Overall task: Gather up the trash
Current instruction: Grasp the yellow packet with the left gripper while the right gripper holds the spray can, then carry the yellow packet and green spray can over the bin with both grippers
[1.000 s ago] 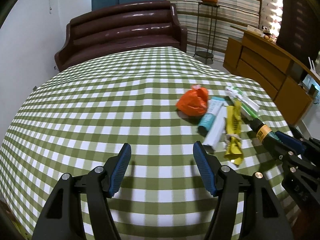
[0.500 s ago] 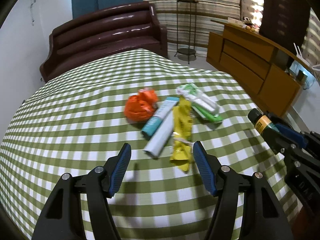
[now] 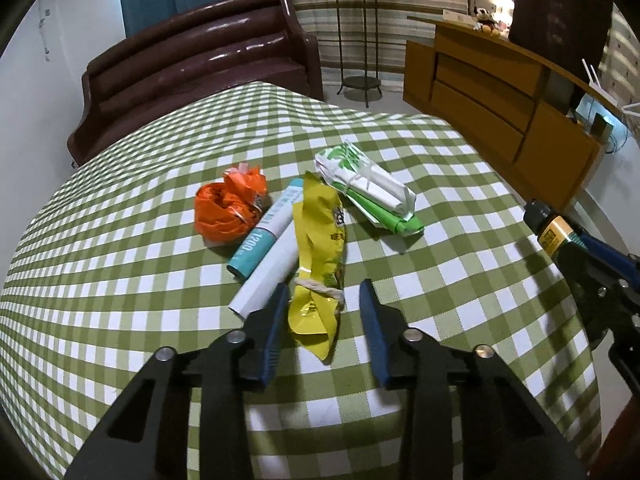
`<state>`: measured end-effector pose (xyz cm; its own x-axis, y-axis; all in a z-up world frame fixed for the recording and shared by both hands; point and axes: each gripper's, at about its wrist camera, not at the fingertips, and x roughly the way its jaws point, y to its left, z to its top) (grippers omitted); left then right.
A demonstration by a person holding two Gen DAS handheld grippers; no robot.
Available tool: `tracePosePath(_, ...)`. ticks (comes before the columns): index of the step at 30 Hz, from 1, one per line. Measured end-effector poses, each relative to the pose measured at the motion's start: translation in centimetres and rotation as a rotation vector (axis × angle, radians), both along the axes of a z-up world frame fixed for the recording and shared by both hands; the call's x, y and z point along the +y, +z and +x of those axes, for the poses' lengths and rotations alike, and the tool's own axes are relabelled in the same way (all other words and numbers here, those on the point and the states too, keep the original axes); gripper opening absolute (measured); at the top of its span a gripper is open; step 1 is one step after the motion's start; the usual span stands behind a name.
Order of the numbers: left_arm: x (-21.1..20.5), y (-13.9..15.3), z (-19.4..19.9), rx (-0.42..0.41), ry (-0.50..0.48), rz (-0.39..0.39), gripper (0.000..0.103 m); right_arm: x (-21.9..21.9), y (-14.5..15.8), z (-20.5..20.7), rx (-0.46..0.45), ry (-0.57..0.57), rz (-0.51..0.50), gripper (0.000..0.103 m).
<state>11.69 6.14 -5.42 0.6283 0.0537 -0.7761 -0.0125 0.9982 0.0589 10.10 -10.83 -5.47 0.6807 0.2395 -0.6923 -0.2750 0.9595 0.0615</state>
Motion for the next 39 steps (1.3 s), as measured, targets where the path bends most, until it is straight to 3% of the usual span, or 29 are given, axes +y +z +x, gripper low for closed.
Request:
tracePosePath(2,-0.2,0.0,0.1,0.000,-0.011,0.006,0.025,-0.1,-0.1,0.1,0.003,-0.001,0.000,0.023)
tracePosePath(21,-0.4,1.2,-1.7,-0.049,-0.030,-0.008,0.025,-0.9,0.2,-0.6,-0.013,-0.026,-0.005,0.023)
tracePosePath(39,-5.5,3.6,-3.2,-0.113,-0.141,-0.040,0.025,-6.8,1.9,-2.1,-0.070,-0.188,-0.040,0.023)
